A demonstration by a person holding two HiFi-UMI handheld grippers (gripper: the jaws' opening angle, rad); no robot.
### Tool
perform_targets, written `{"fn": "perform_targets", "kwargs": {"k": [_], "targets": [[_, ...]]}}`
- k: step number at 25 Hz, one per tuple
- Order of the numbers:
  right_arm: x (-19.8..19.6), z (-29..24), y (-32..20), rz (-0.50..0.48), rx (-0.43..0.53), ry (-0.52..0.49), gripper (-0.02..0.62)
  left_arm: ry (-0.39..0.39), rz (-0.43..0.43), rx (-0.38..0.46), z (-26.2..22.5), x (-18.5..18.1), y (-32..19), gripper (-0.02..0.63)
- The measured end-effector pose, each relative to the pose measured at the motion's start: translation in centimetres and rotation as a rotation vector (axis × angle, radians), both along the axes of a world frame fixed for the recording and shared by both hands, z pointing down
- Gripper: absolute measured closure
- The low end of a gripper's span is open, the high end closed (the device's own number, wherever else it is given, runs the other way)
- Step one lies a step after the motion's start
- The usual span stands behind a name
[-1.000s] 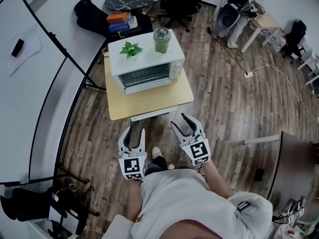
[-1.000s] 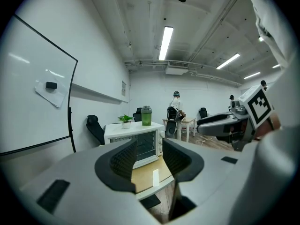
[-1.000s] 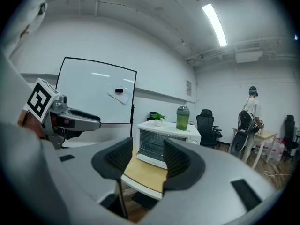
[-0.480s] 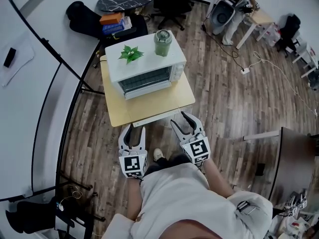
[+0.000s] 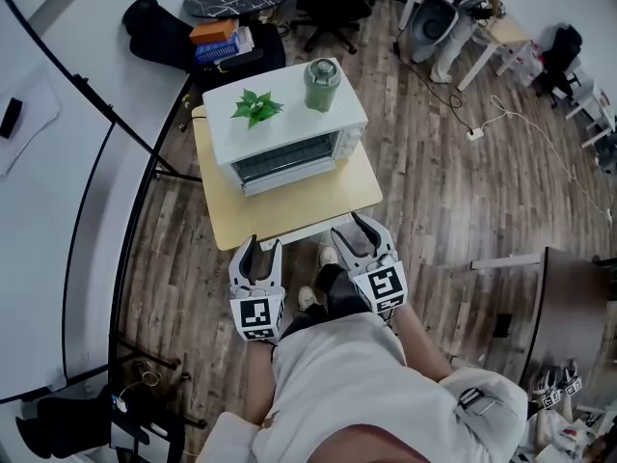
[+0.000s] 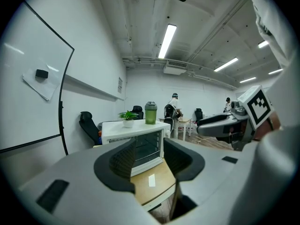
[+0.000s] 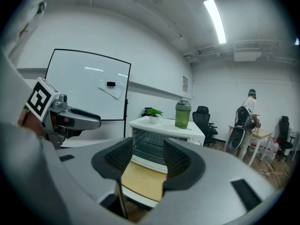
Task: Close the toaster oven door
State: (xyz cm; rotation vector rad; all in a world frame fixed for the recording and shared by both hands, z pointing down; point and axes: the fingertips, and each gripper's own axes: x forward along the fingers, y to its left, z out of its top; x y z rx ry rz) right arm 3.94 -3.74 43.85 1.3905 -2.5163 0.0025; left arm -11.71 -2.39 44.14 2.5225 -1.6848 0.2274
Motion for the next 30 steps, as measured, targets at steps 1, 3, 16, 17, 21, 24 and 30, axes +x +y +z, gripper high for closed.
{"fn": "perform_targets", "kwargs": {"k": [1,3,16,17,21,24,30], "targets": [[0.1,0.1,-0.3,0.0,-0.002,0.002,0.387,0.0,0.0,-0.001,0.1,0.0,-0.4,0.423],[0.3,0.5,-1.1,0.004,-0.007,0.009,0.387,0.002,-0.002,-0.004,0.3,0.0,-1.1,0.422],[0.5,3.5,-6.5,-0.052,-0.084,0.027,0.387,0.002,-0.046,-0.074,3.3,0.5,-6.2,0.407],[0.5,3.9,-6.9,-0.058,-0.092,0.029,0.387,0.001,-0.049,-0.08,3.6,0.6,-6.6,0.405],[0.7,5.6,-8.1,-0.069,-0.132,0.042,0.385,-0.002,-0.063,-0.111,4.9,0.8,-7.7,0.399],[0.9,7.2,-8.8,-0.075,-0.166,0.048,0.385,-0.004,-0.073,-0.134,6.1,0.7,-8.4,0.393],[1.9,11.4,-9.6,-0.07,-0.243,0.074,0.379,-0.008,-0.096,-0.2,9.6,0.4,-9.1,0.368]]}}
